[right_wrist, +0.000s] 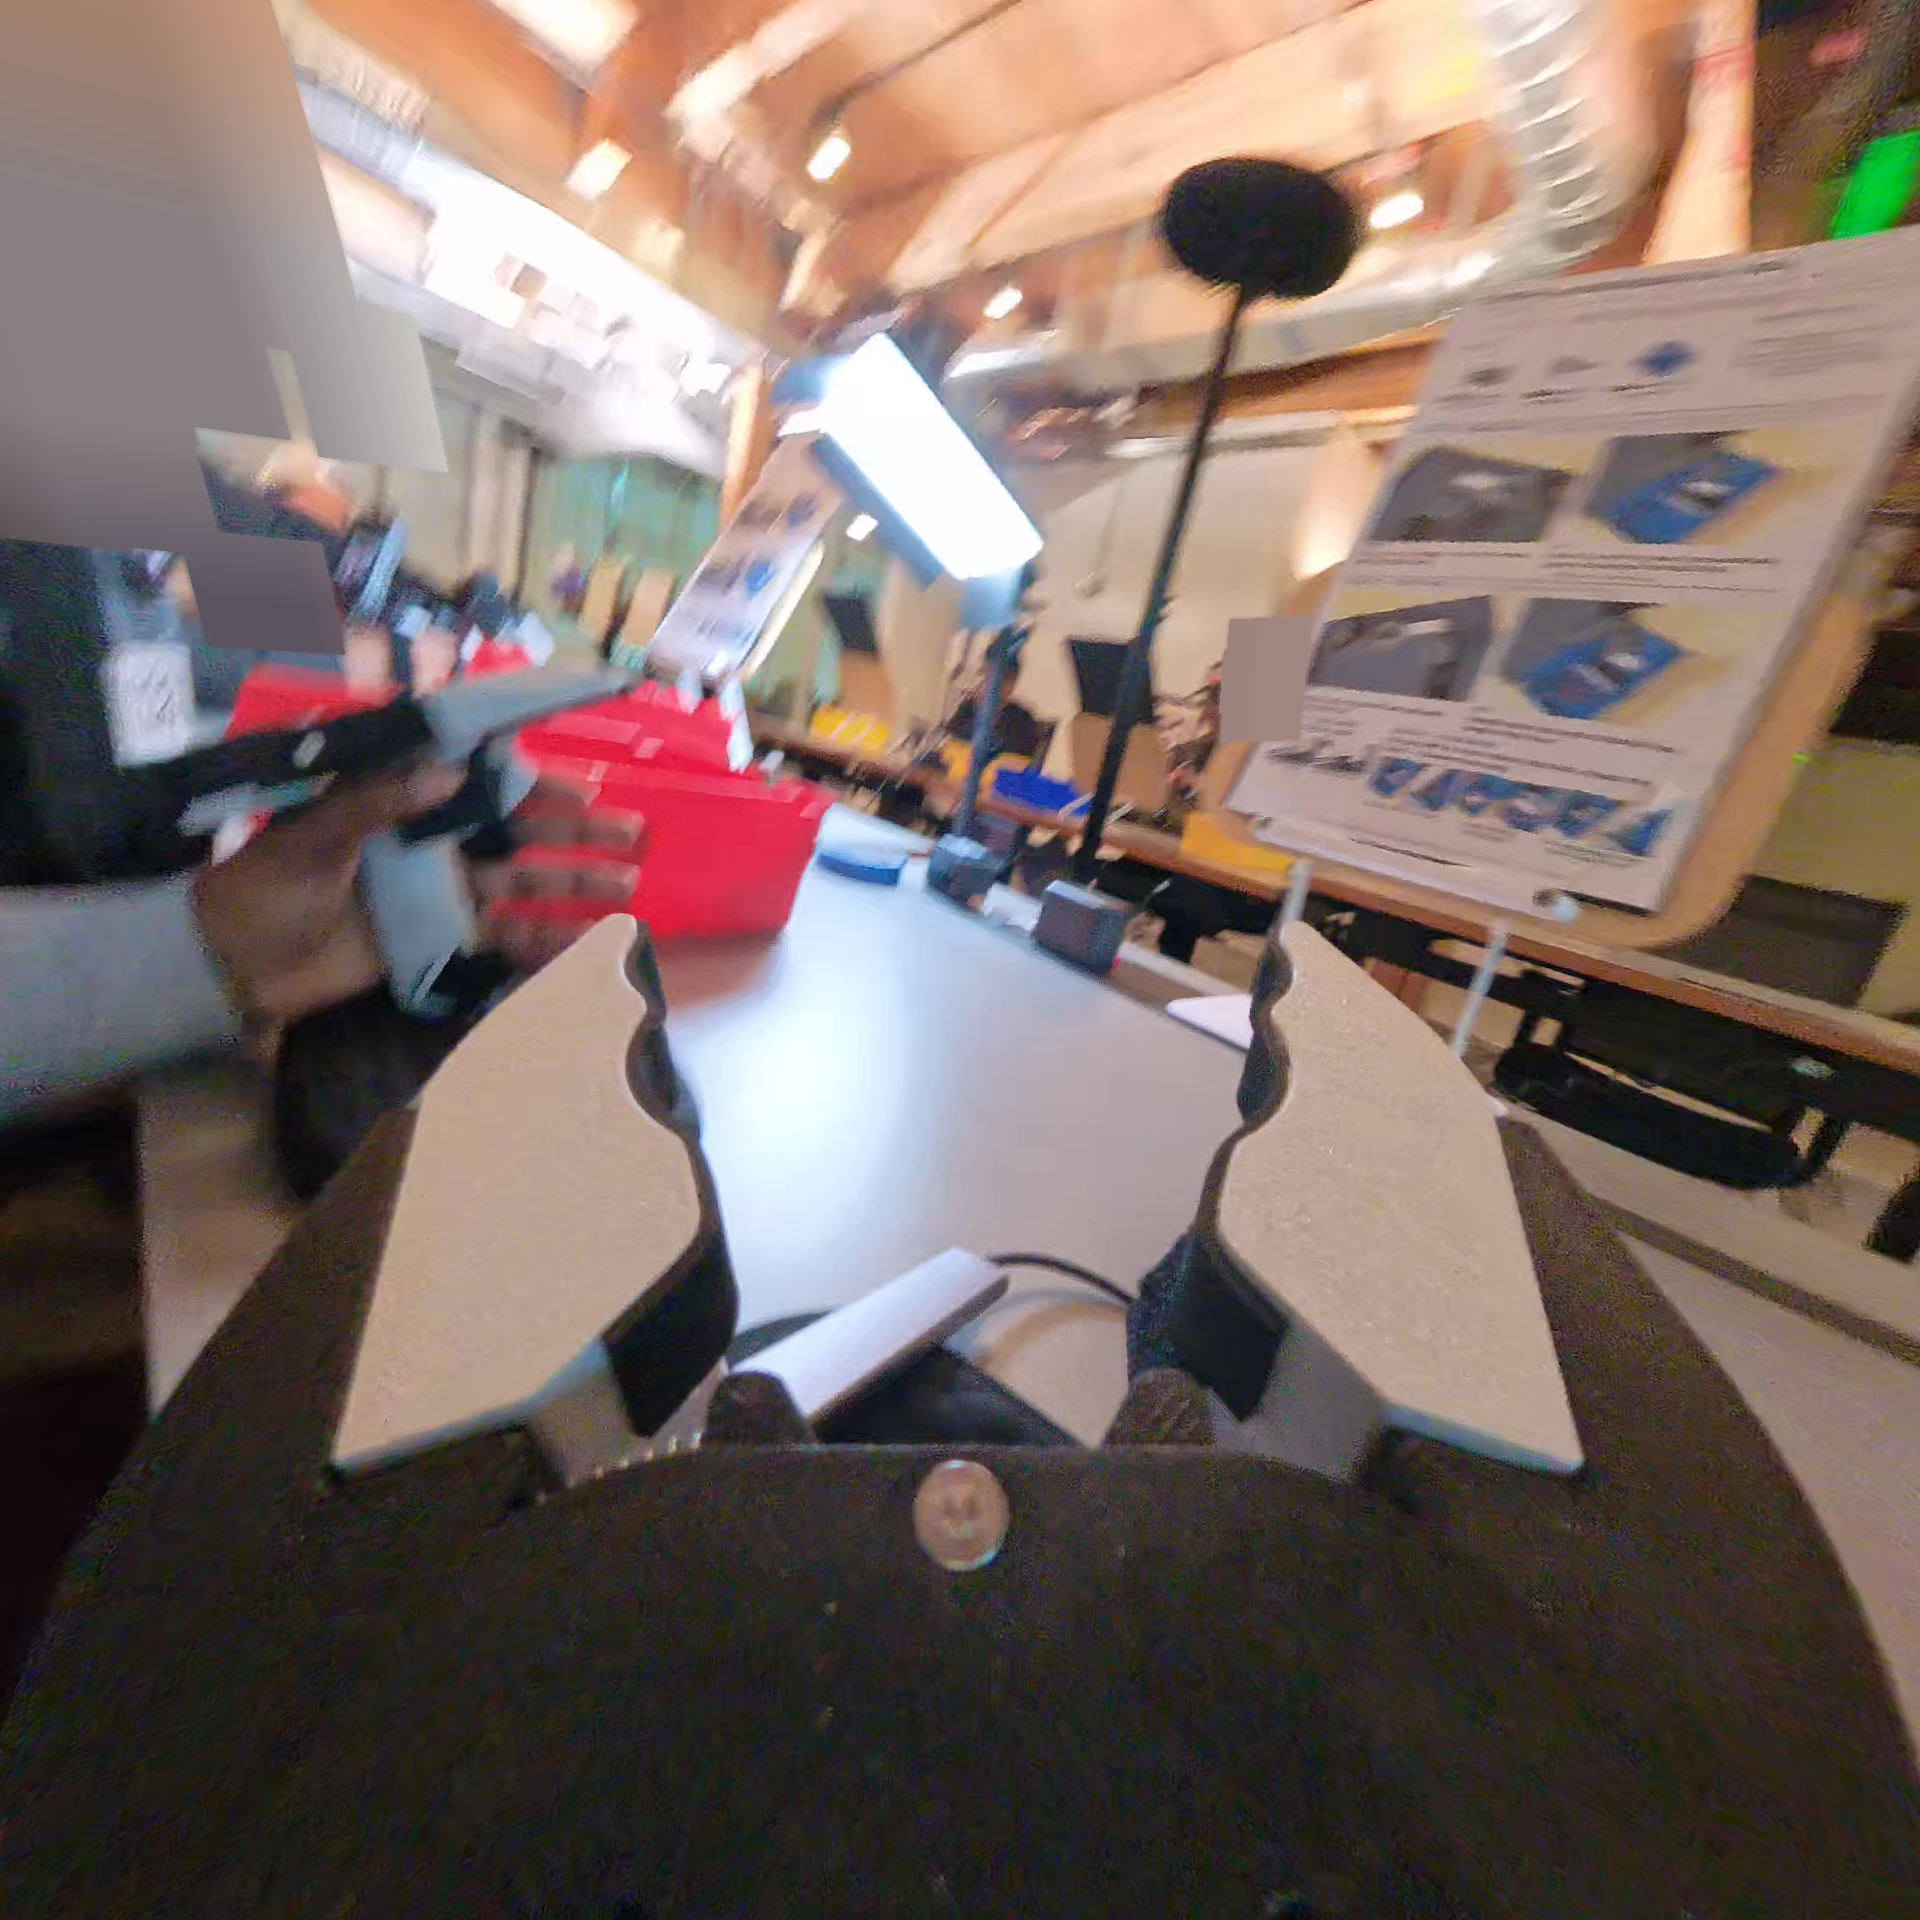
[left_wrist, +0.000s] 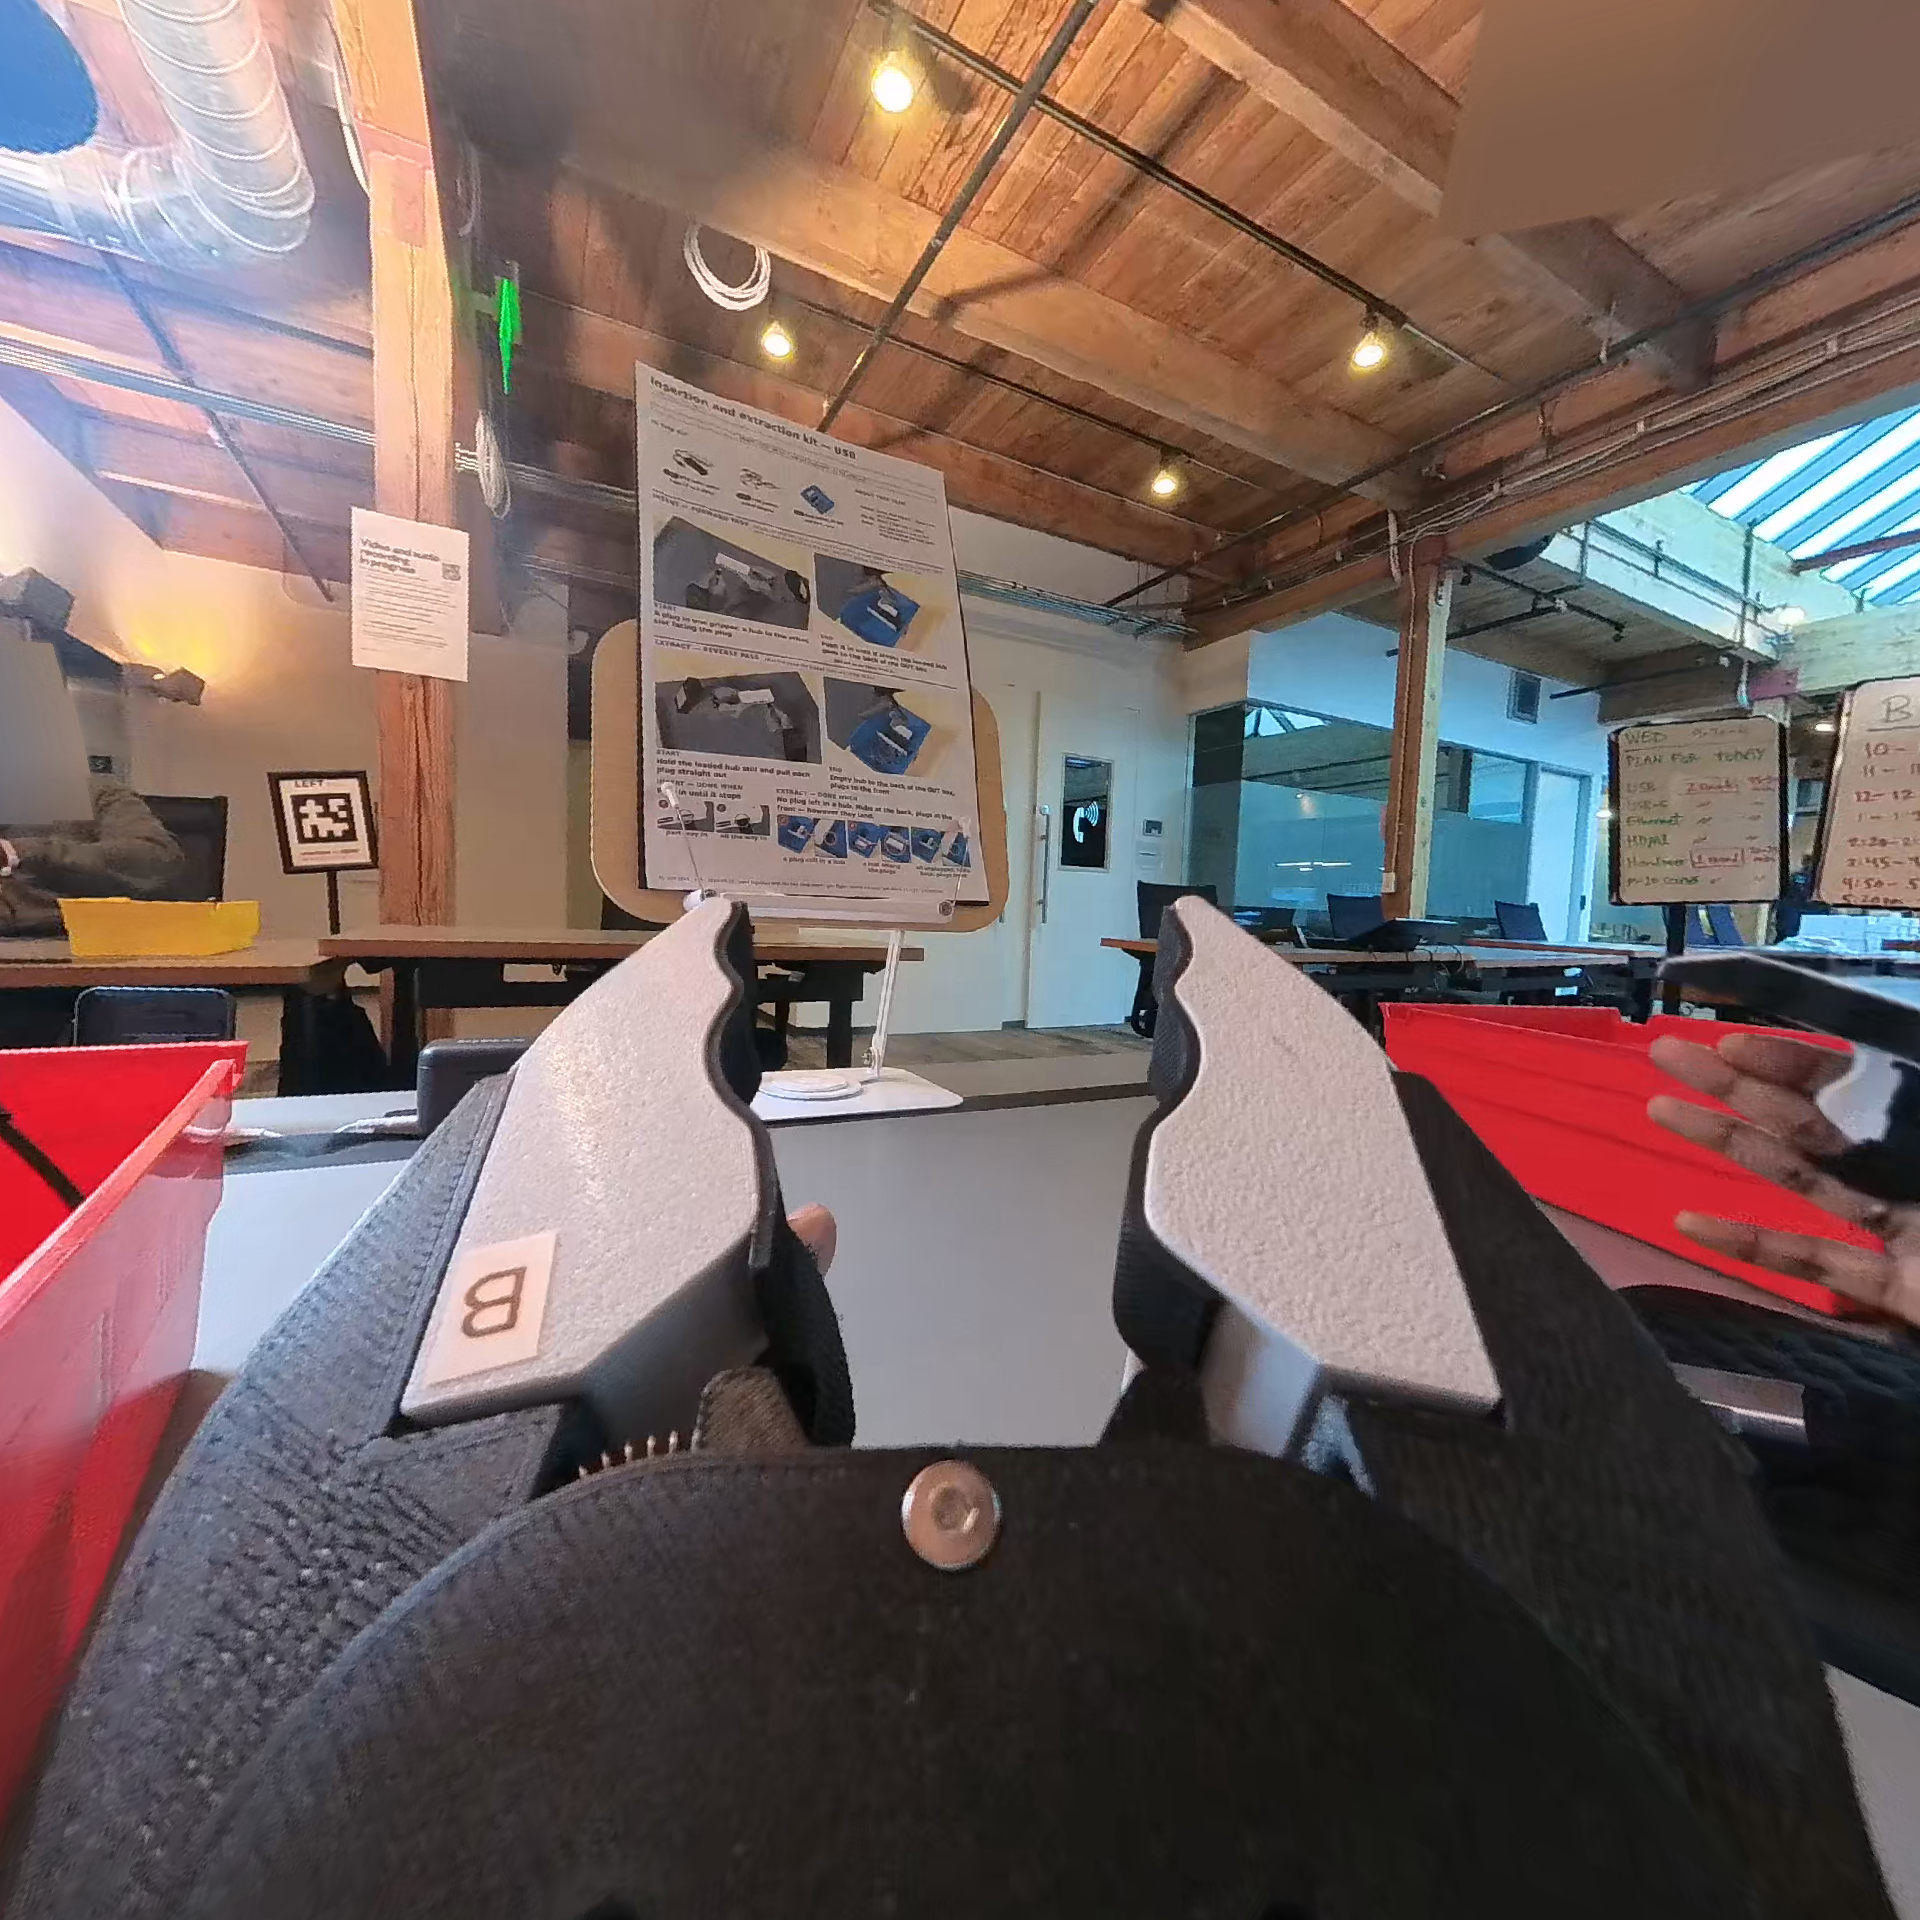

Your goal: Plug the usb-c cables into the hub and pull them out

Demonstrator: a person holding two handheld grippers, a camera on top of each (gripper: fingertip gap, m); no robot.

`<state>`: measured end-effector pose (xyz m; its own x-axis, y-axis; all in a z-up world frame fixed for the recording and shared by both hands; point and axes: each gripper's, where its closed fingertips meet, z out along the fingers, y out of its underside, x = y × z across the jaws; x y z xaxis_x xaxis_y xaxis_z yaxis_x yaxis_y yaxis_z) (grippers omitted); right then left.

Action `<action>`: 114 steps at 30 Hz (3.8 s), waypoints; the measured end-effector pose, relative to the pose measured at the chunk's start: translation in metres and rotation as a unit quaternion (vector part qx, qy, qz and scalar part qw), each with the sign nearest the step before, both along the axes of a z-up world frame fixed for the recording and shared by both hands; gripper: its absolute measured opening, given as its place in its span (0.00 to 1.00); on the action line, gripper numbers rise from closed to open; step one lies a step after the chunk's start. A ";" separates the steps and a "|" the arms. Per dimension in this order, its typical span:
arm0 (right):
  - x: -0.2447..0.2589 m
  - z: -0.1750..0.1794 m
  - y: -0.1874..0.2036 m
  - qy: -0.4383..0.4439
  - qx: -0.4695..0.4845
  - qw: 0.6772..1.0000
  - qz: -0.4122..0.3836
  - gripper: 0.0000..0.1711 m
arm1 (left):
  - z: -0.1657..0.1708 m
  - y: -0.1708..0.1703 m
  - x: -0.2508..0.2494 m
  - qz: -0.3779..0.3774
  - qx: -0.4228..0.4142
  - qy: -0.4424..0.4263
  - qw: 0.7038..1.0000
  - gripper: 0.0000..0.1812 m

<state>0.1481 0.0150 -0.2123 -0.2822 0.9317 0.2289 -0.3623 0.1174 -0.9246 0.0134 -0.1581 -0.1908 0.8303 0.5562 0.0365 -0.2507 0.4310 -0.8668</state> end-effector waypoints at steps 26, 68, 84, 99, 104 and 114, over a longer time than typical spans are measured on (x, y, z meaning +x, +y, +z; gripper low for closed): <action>0.010 0.023 0.039 0.089 -0.159 0.983 -0.001 0.54 | -0.048 -0.165 -0.063 0.135 -0.472 -0.190 0.850 0.34; 0.007 0.022 0.038 0.081 -0.159 0.984 -0.005 0.45 | 0.072 -0.219 -0.115 0.304 -0.302 -0.031 0.903 0.12; 0.006 0.020 0.037 0.079 -0.153 0.985 -0.005 0.41 | 0.133 -0.103 -0.043 0.069 0.190 -0.006 0.979 0.11; -0.030 0.042 -0.147 -0.203 -0.422 0.825 0.315 0.21 | 0.107 0.015 0.007 0.044 0.084 0.055 0.994 0.12; -0.049 0.028 -0.156 -0.263 -0.463 0.781 0.327 0.16 | 0.105 0.021 0.018 0.067 0.048 0.109 0.991 0.12; -0.071 0.024 -0.090 -0.177 -0.326 0.922 0.111 0.04 | 0.061 0.045 -0.011 -0.104 0.074 -0.135 0.983 0.21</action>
